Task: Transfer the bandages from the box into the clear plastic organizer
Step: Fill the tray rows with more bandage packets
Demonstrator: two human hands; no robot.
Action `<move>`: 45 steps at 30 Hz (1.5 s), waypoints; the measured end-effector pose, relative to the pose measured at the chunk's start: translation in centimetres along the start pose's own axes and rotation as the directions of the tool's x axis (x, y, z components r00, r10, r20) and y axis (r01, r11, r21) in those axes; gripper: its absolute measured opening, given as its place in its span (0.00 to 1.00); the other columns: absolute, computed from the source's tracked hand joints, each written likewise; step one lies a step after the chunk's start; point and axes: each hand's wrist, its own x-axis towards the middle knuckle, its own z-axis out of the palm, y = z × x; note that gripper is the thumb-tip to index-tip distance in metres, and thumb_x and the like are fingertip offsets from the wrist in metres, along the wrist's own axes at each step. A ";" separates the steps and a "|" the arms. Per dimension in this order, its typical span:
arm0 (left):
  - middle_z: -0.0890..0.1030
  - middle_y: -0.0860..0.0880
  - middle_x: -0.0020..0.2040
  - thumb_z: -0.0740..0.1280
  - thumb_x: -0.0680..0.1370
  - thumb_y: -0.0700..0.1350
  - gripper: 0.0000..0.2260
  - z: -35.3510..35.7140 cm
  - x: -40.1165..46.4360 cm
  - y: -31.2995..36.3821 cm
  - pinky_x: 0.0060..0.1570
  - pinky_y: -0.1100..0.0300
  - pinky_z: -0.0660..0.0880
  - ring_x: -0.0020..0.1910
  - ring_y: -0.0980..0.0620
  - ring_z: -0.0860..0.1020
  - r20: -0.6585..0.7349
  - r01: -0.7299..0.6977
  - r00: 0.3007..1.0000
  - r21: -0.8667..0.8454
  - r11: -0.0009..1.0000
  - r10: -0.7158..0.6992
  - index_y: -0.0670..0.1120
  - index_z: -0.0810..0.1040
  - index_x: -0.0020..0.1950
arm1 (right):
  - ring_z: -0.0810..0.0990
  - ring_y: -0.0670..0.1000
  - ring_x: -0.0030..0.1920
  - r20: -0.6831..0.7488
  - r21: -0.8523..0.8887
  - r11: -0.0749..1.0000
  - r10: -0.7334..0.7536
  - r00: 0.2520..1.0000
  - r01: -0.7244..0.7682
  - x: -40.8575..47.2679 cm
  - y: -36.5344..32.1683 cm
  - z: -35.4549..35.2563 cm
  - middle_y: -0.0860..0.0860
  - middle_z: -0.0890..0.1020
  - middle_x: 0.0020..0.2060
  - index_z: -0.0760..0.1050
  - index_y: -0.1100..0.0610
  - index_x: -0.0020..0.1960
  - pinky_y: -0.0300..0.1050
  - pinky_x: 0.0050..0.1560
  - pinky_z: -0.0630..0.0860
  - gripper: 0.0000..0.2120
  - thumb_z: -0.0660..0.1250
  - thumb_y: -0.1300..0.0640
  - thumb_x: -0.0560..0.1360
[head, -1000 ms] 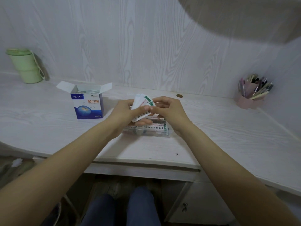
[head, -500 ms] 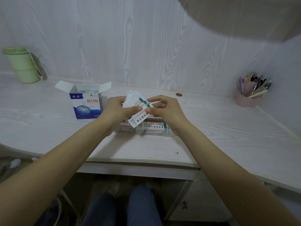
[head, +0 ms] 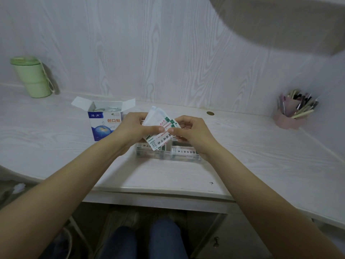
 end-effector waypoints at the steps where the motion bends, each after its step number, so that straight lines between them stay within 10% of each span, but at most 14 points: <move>1: 0.84 0.47 0.42 0.73 0.70 0.40 0.09 -0.2 0.1 0.0 0.36 0.60 0.81 0.36 0.53 0.83 0.005 -0.001 1.000 0.003 1.000 0.001 0.49 0.80 0.49 | 0.78 0.46 0.34 -0.002 -0.004 1.000 0.003 1.000 -0.003 0.2 0.0 0.2 0.53 0.83 0.38 0.80 0.59 0.46 0.33 0.34 0.75 0.04 0.72 0.64 0.72; 13: 0.84 0.49 0.41 0.74 0.71 0.43 0.14 -3.8 1.2 0.0 0.35 0.57 0.79 0.38 0.52 0.82 -0.084 -0.027 0.996 0.132 0.991 0.038 0.45 0.80 0.56 | 0.84 0.54 0.42 -0.069 0.087 0.995 -0.035 0.997 0.042 2.7 -0.4 2.2 0.61 0.84 0.41 0.65 0.58 0.33 0.34 0.32 0.74 0.16 0.68 0.68 0.74; 18: 0.84 0.48 0.42 0.76 0.68 0.43 0.13 -3.9 1.7 0.1 0.42 0.45 0.80 0.40 0.49 0.83 -0.085 -0.116 0.986 0.271 0.956 0.144 0.47 0.82 0.51 | 0.83 0.51 0.38 -0.061 0.154 0.985 -0.075 0.995 0.083 3.7 -0.2 2.7 0.57 0.84 0.39 0.74 0.58 0.49 0.35 0.38 0.76 0.11 0.72 0.67 0.71; 21: 0.83 0.50 0.41 0.76 0.69 0.43 0.12 -4.0 2.5 0.4 0.43 0.51 0.79 0.40 0.51 0.81 -0.103 -0.150 0.973 0.406 0.901 0.209 0.46 0.82 0.51 | 0.83 0.46 0.36 -0.029 0.049 0.990 -0.133 0.991 0.134 4.0 -0.5 2.6 0.56 0.82 0.40 0.75 0.54 0.61 0.35 0.37 0.77 0.19 0.71 0.67 0.72; 25: 0.79 0.50 0.35 0.75 0.69 0.44 0.08 -3.8 3.3 1.0 0.29 0.69 0.66 0.33 0.54 0.75 -0.107 -0.178 0.953 0.559 0.810 0.283 0.43 0.80 0.44 | 0.78 0.40 0.29 -0.051 -0.159 0.971 -0.191 0.980 0.181 4.8 -1.0 2.4 0.51 0.80 0.41 0.79 0.55 0.53 0.36 0.27 0.72 0.11 0.71 0.65 0.72; 31: 0.69 0.49 0.29 0.72 0.72 0.43 0.16 -3.1 4.2 1.1 0.27 0.61 0.57 0.29 0.54 0.65 -0.115 -0.187 0.927 0.684 0.705 0.357 0.43 0.66 0.31 | 0.79 0.49 0.34 -0.061 -0.285 0.946 -0.182 0.981 0.157 6.5 -0.4 1.8 0.52 0.76 0.33 0.77 0.56 0.44 0.37 0.28 0.75 0.05 0.72 0.61 0.72; 39: 0.78 0.40 0.43 0.60 0.79 0.39 0.06 -3.1 5.2 -0.9 0.41 0.43 0.77 0.40 0.40 0.80 -0.062 -0.235 0.915 0.724 0.649 0.400 0.45 0.63 0.46 | 0.71 0.43 0.33 -0.213 -0.458 0.887 -0.176 0.961 0.061 8.9 1.9 1.1 0.43 0.67 0.31 0.80 0.60 0.48 0.43 0.44 0.81 0.03 0.69 0.63 0.74; 45: 0.79 0.43 0.46 0.59 0.78 0.35 0.08 -3.5 5.0 -1.5 0.43 0.45 0.78 0.40 0.47 0.79 -0.030 -0.218 0.934 0.742 0.634 0.356 0.45 0.62 0.50 | 0.72 0.46 0.34 -0.059 -0.576 0.816 -0.112 0.992 0.057 10.0 2.4 2.8 0.45 0.69 0.33 0.80 0.59 0.46 0.37 0.38 0.76 0.02 0.70 0.62 0.74</move>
